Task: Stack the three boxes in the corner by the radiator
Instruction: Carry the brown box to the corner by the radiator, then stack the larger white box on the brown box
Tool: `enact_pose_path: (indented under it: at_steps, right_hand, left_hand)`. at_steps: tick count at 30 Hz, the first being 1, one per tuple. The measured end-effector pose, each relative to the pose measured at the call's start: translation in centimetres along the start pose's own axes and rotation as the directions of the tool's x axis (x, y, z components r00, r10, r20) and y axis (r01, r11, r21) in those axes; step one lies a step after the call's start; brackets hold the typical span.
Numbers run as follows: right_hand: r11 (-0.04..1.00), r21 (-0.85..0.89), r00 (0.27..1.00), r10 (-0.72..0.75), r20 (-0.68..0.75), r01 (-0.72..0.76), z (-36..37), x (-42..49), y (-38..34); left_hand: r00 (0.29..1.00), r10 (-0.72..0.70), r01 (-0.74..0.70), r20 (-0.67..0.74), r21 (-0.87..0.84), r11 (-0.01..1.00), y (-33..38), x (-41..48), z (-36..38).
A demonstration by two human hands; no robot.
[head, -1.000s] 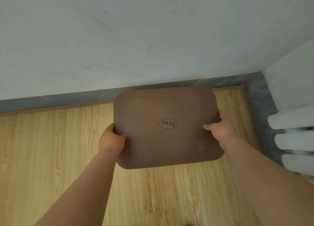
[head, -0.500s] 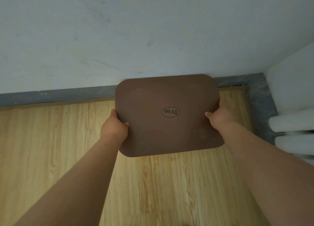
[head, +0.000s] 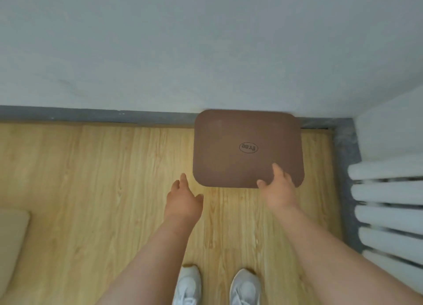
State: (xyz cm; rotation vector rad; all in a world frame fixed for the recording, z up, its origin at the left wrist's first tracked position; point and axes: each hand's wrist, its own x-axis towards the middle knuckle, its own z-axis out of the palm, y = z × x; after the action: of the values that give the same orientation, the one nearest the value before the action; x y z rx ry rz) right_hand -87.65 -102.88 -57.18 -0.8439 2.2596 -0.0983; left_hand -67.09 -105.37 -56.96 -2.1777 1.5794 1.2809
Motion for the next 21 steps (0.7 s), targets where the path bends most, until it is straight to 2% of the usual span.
enact_pose_path:
  at_steps: [4, 12, 16, 21]
  right_hand:
    - [0.998, -0.010, 0.996, -0.059, 0.073, 0.060, -0.3, -5.4, -3.4]
    - [0.959, -0.114, 0.944, -0.229, 0.236, 0.261, -0.1, -13.6, -11.0]
    - [0.891, -0.187, 0.871, -0.328, 0.366, 0.414, 2.2, -18.2, -15.9]
    - [0.813, -0.212, 0.796, -0.417, 0.439, 0.543, 6.4, -23.2, -21.2]
  left_hand:
    - [0.999, -0.020, 0.022, 0.034, -0.058, 0.998, -1.7, -4.4, -2.7]
    - [0.989, -0.148, 0.142, -0.012, -0.204, 0.969, -6.5, -10.1, -9.3]
    - [0.974, -0.224, 0.199, -0.035, -0.343, 0.918, -11.7, -12.5, -13.1]
    - [0.936, -0.347, 0.280, -0.065, -0.463, 0.841, -19.0, -14.6, -16.5]
